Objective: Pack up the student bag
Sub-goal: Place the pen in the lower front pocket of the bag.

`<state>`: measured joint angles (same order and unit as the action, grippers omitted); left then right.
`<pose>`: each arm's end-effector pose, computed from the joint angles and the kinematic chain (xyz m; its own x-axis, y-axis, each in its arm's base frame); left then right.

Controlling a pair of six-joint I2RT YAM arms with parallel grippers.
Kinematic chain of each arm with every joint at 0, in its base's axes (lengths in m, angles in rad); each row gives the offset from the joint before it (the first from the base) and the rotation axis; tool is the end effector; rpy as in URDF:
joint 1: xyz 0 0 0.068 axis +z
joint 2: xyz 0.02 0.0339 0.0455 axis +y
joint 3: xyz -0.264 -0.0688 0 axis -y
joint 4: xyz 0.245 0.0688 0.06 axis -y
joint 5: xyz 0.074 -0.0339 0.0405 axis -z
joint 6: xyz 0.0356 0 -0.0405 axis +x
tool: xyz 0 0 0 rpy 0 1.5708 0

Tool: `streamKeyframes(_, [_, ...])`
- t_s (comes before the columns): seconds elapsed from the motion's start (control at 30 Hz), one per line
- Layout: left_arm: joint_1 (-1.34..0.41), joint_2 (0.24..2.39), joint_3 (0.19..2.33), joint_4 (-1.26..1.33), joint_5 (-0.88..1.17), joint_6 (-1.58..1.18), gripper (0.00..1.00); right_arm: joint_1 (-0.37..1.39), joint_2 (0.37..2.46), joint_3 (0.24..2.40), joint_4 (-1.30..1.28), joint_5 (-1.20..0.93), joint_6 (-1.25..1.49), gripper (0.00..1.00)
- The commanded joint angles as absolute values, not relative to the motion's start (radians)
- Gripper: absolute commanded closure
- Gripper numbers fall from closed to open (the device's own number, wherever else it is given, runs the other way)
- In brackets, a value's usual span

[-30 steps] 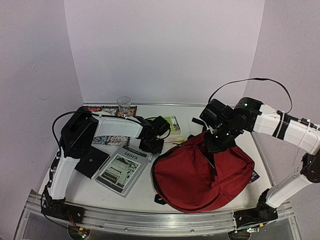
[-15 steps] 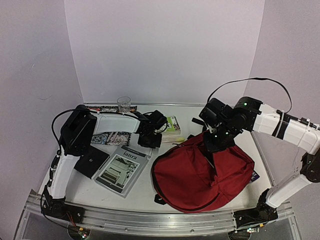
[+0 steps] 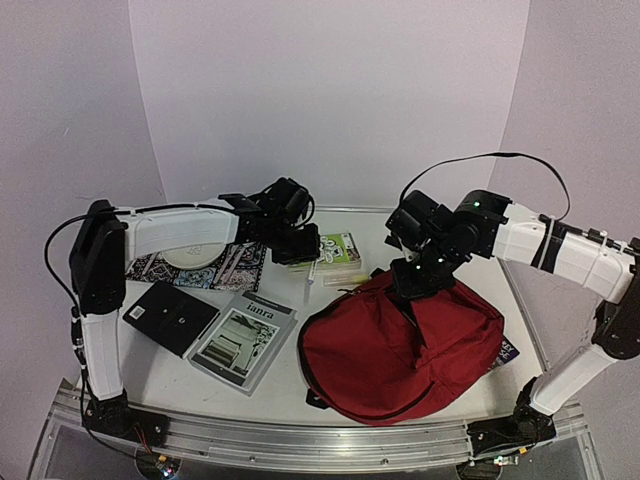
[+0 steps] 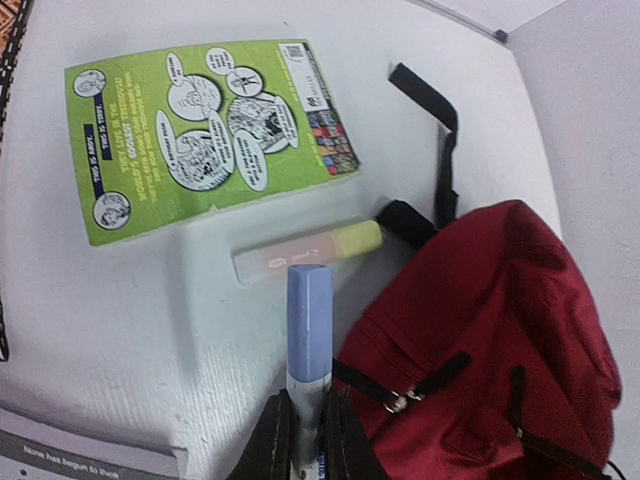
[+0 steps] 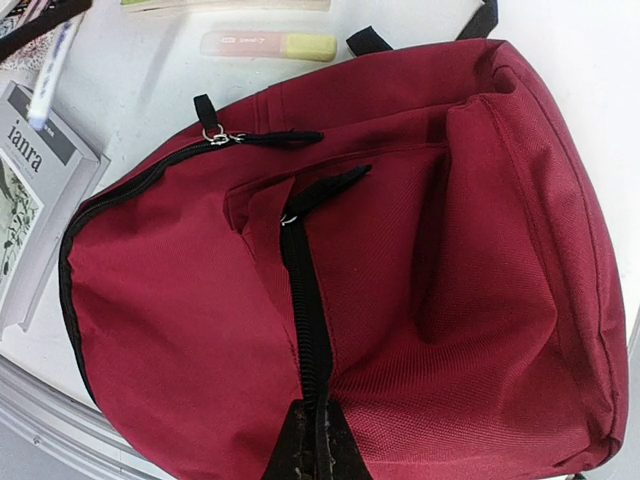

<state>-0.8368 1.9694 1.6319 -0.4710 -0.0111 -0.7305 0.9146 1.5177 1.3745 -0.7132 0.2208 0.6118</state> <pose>0.3012 -0.3333 0.2530 -0.8528 -0.0507 -0.5197 0.2259 0.8615 -0.4548 0.2065 0.2553 0.3194 -0.7711 -0.0828 -0.6314 -0.2965 0.9242 0.2408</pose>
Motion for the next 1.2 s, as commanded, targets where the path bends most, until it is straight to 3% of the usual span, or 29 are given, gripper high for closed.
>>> streamKeyframes(0.0, [-0.840,1.857,1.477,-0.269,0.151,-0.866,1.00,0.913,1.536,1.417,-0.687,0.214,0.596,1.00])
streamKeyframes(0.53, [-1.008,1.860,1.265,0.150,0.366,-1.068,1.00,0.912,1.587,1.476,-0.652,0.195,0.589,1.00])
streamKeyframes(0.93, [-1.060,1.988,1.392,0.174,0.414,-1.114,1.00,0.913,1.586,1.485,-0.629,0.166,0.593,1.00])
streamKeyframes(1.17, [-1.061,2.023,1.396,0.267,0.332,-1.165,1.00,0.913,1.577,1.477,-0.623,0.135,0.596,1.00])
